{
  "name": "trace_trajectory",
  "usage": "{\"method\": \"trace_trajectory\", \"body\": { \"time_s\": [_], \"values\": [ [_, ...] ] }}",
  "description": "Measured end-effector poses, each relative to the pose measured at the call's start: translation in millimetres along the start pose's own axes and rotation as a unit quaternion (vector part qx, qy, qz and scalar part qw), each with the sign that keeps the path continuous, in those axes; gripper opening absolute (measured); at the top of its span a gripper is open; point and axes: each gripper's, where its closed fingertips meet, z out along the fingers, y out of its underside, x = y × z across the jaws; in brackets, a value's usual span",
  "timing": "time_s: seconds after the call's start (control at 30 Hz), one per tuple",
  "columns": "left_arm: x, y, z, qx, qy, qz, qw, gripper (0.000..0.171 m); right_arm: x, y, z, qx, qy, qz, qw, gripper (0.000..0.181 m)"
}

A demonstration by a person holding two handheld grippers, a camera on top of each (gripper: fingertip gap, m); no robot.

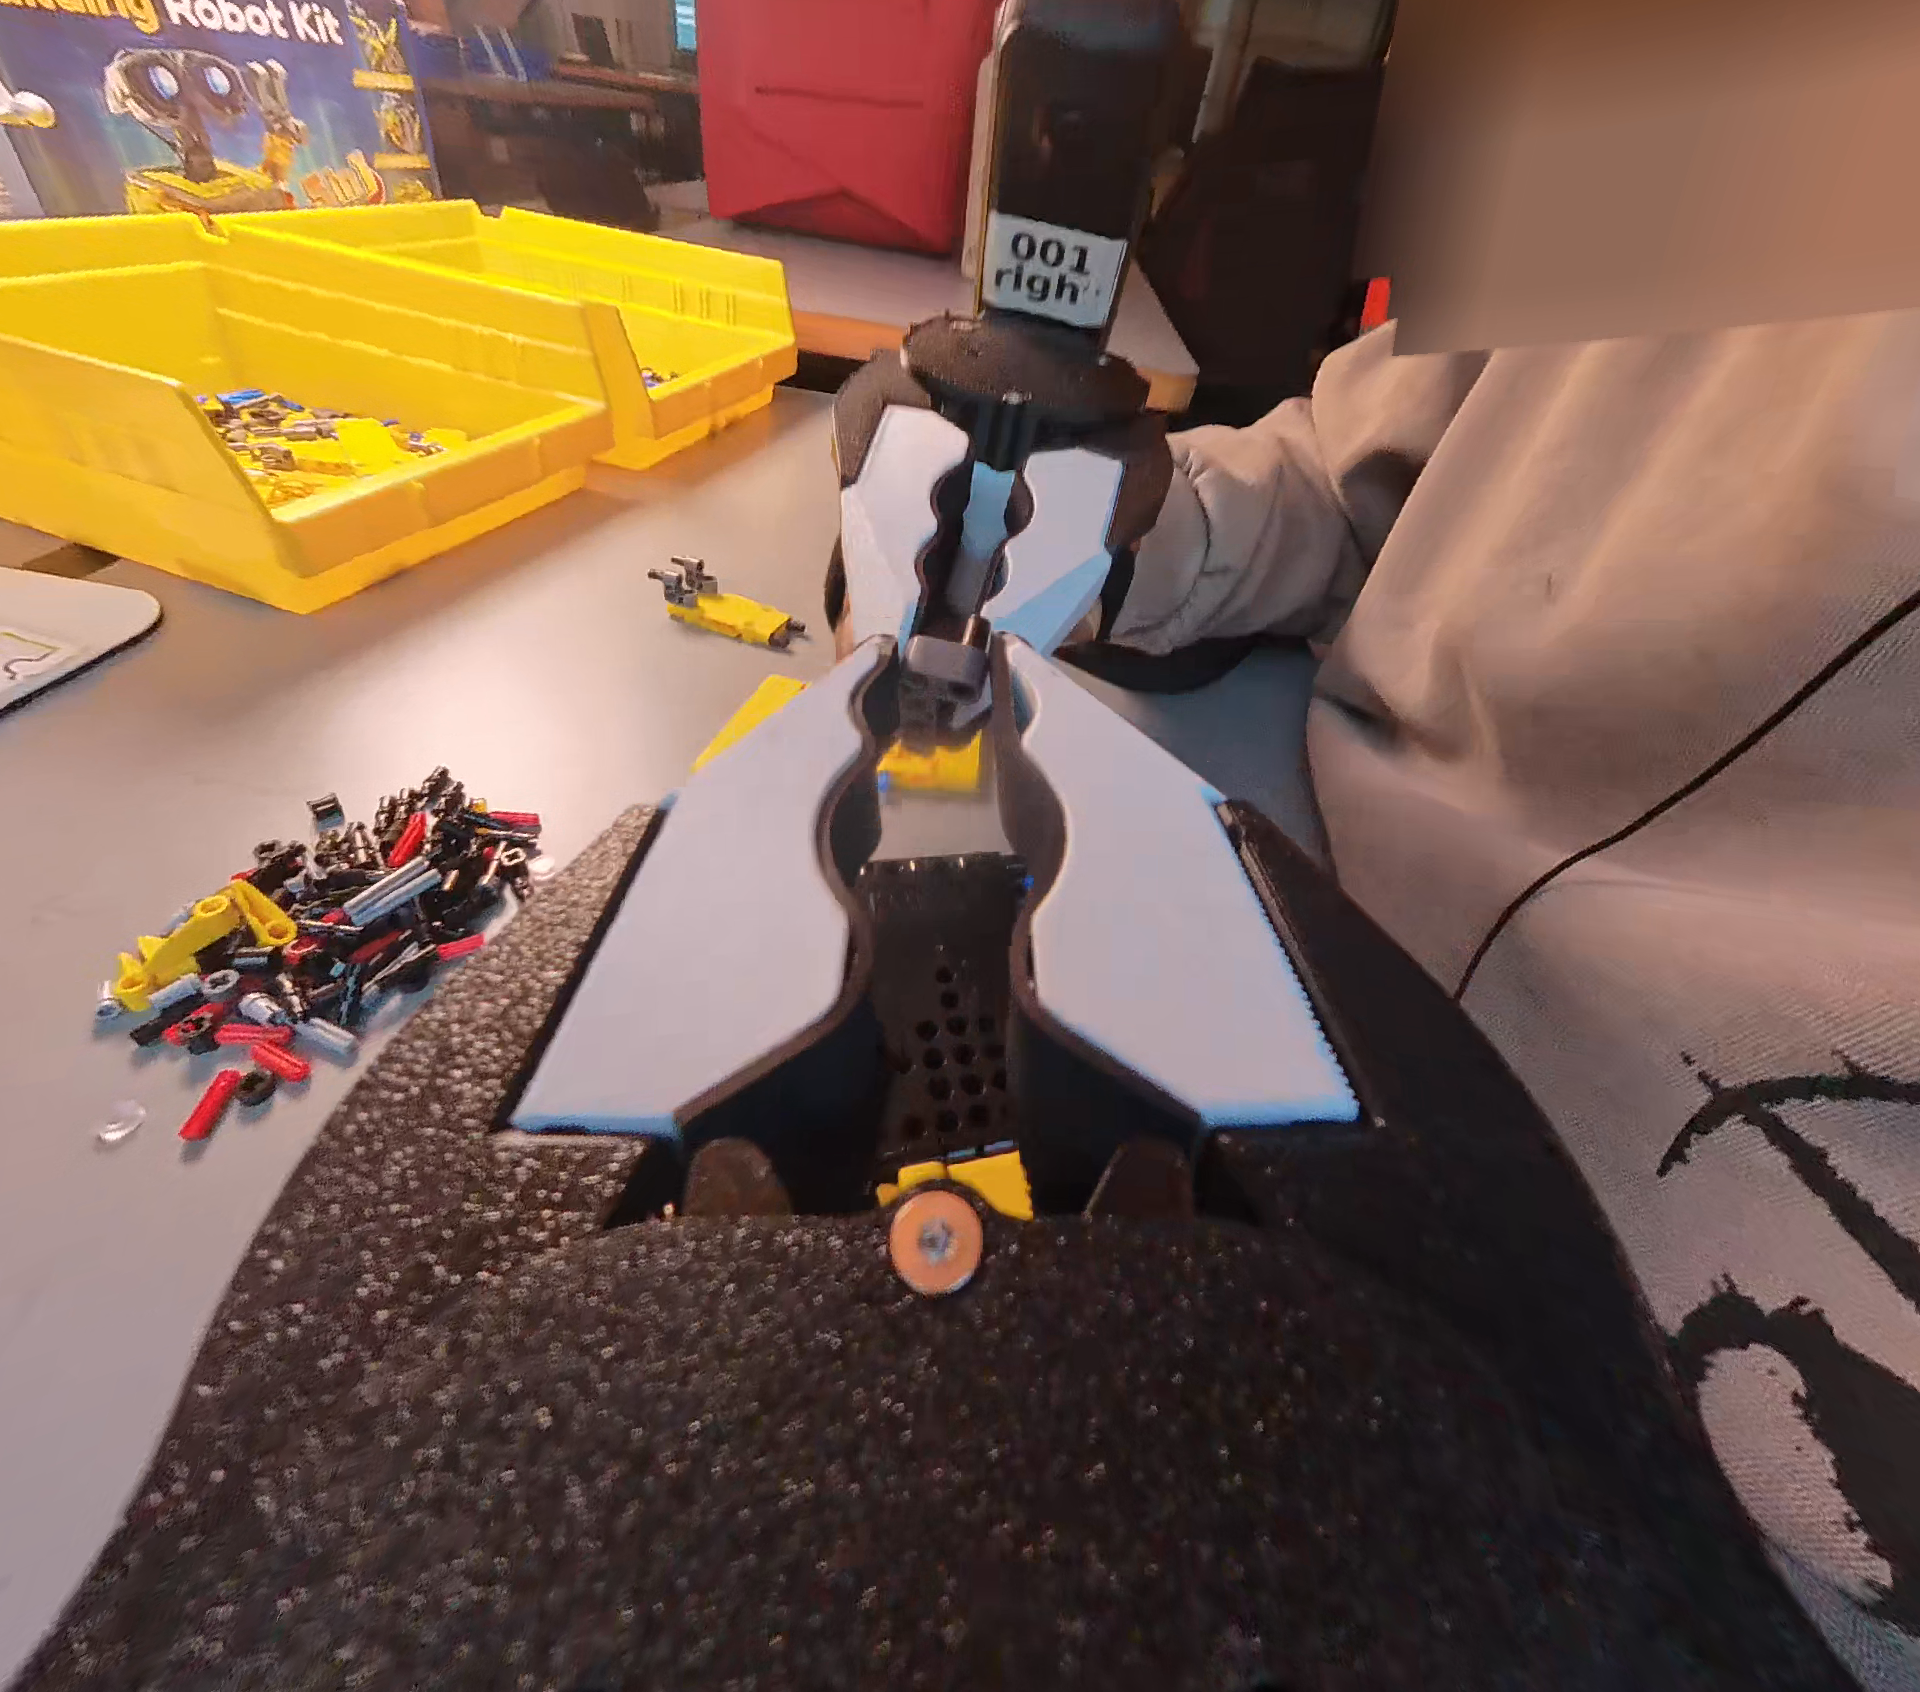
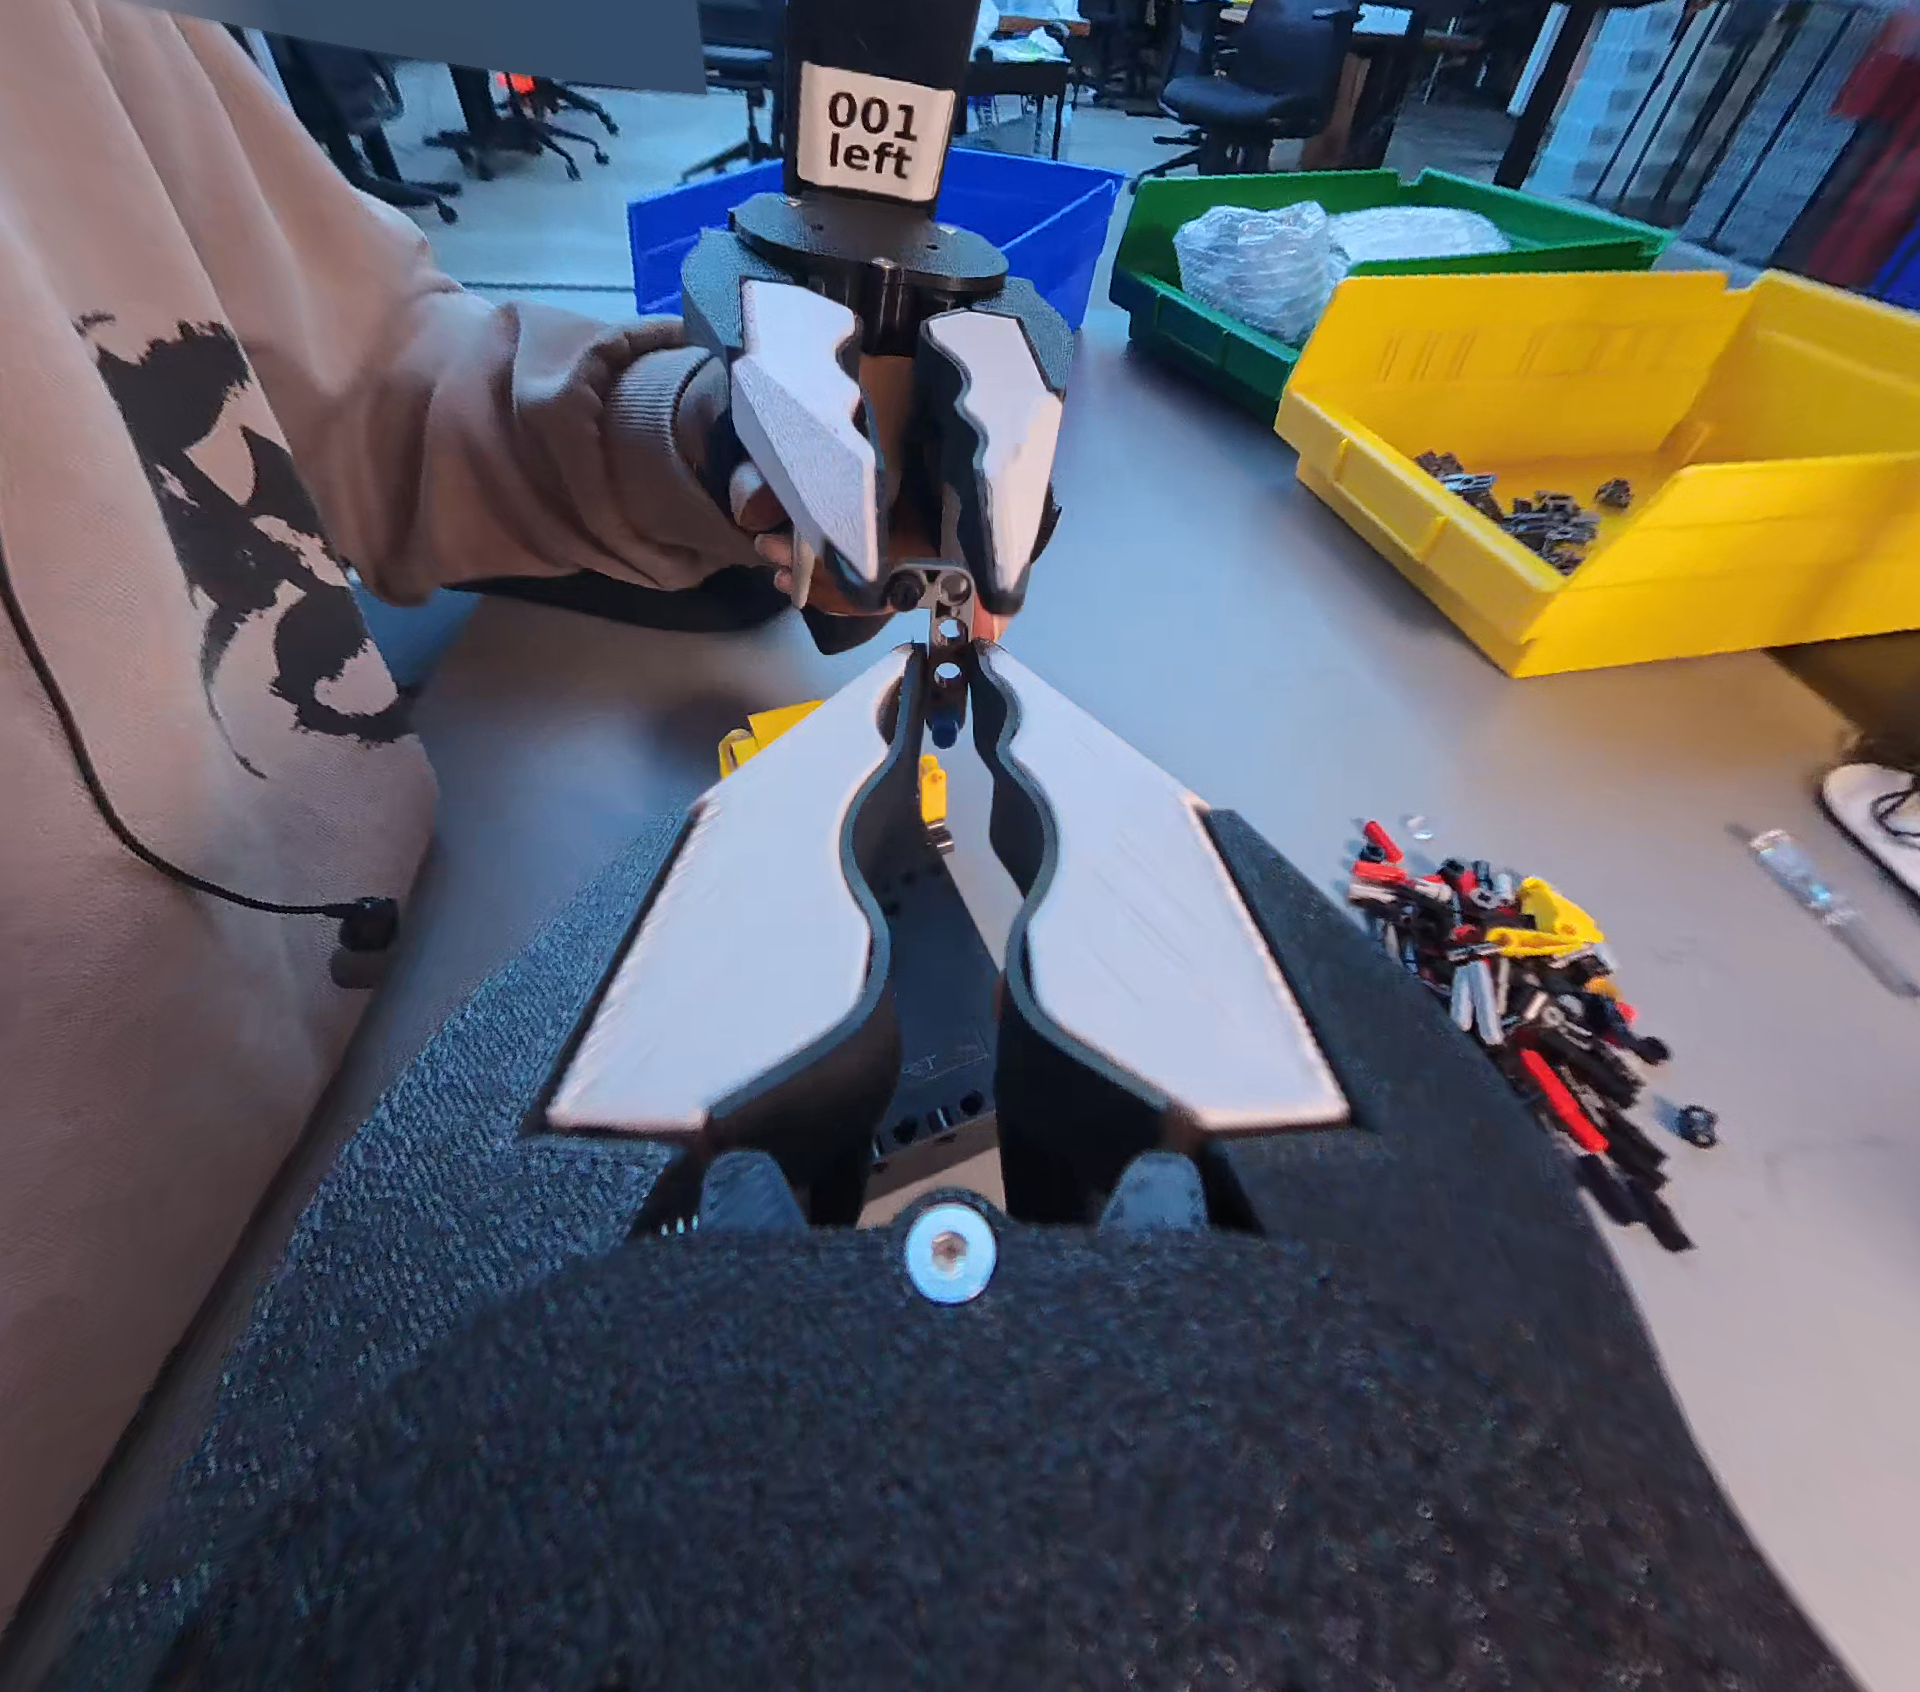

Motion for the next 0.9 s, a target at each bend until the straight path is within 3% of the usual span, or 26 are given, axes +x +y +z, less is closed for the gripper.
{"method": "trace_trajectory", "body": {
  "time_s": [0.37,0.67,0.9],
  "values": [
    [-5,-16,-10,0.034,-0.022,0.022,0.999,0.016,6,-26,-16,0.076,0.022,-0.017,0.997,0.008],
    [4,-21,-7,0.056,-0.006,0.032,0.998,0.015,4,-24,-14,0.087,0.015,-0.001,0.996,0.013],
    [3,-20,-9,0.053,-0.003,0.026,0.998,0.015,4,-30,-19,0.106,0.007,0.008,0.994,0.007]
  ]
}}
